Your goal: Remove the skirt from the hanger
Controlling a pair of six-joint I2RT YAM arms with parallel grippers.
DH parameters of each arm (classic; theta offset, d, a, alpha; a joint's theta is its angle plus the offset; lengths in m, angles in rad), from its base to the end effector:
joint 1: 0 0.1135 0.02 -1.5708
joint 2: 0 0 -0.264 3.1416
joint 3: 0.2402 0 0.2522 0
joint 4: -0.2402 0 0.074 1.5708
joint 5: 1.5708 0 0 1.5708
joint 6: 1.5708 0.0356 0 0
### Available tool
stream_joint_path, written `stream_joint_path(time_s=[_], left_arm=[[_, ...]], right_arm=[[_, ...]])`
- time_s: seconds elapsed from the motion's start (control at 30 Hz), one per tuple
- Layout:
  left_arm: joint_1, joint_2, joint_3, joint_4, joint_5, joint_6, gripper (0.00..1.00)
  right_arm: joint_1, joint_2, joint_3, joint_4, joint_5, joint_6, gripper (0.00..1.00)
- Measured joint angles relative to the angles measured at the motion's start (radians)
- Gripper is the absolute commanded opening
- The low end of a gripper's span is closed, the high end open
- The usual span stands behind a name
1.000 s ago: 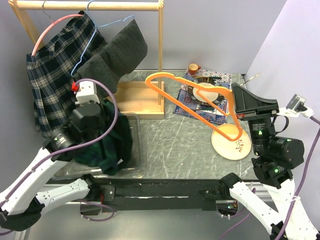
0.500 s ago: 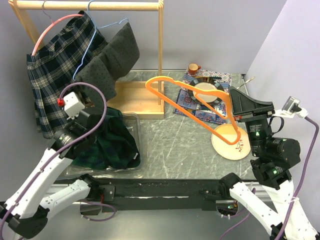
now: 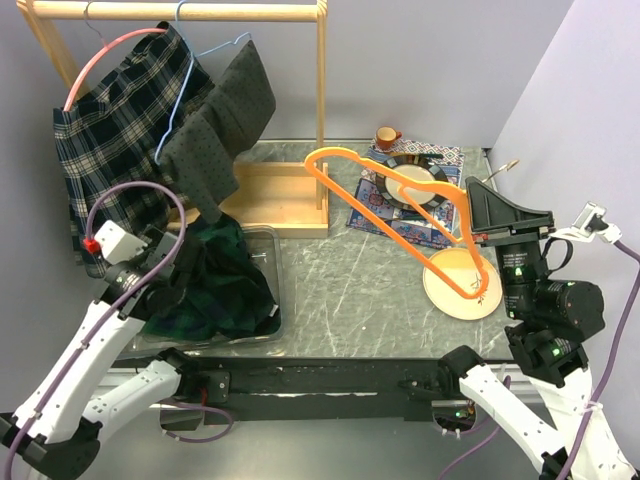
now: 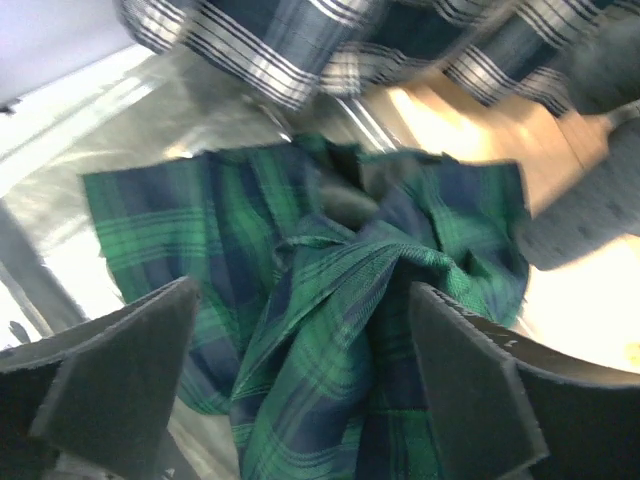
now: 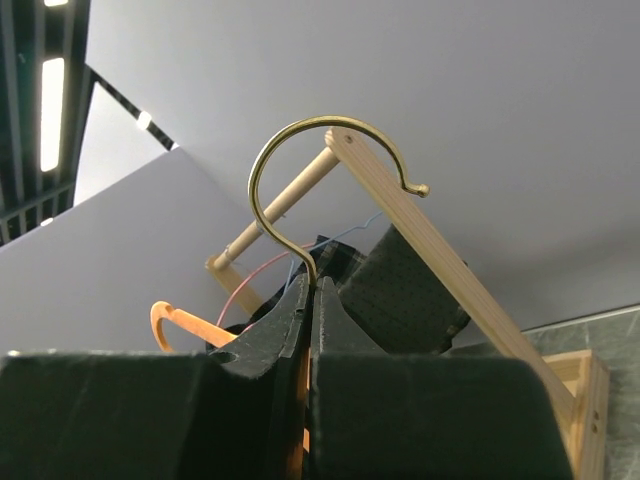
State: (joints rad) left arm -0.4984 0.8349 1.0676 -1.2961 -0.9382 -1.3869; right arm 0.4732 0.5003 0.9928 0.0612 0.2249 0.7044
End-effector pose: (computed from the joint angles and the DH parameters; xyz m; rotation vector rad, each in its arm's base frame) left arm 0.1134 -0.0290 0.3410 -1.1524 1.7786 0.1850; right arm 0.0644 0.0241 0.4660 0.3345 1.0248 0.9533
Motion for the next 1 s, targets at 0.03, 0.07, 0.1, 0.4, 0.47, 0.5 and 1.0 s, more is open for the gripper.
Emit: stream_joint_path(time_s=[0.03,0.07,0.1,0.4,0.47,0.5,1.0], left_arm=[[0.012,0.0,-0.001,-0.011,-0.006,-0.01,0.99],[0.024,0.001,-0.001,-0.018,-0.017,-0.014,0.99],[0.034,0.003,-0.001,-0.021,-0.029,-0.014,0.99],[0.059,0.01,0.179,0.2,-0.143,0.375,0.9],[0.059,-0.016,0.178,0.33,-0.057,0.516,0.78],[0.058,-0.026,0.177,0.381,-0.004,0.56,0.75],[0.074,0.129,-0.369,0.439,0.371,0.193,0.53]], right_arm=[[0.0,-0.001,0.003,-0.008,0.004,-0.001,0.0],[0.0,-0.003,0.006,-0.014,0.008,-0.001,0.0],[0.0,-0.004,0.01,-0.019,0.012,-0.002,0.0],[0.0,-0.011,0.023,-0.033,0.024,-0.003,0.0],[0.0,-0.012,0.023,-0.034,0.026,0.001,0.0],[0.0,-0.014,0.023,-0.035,0.026,0.003,0.0],[0.0,-0.026,0.006,-0.039,0.036,0.008,0.0]])
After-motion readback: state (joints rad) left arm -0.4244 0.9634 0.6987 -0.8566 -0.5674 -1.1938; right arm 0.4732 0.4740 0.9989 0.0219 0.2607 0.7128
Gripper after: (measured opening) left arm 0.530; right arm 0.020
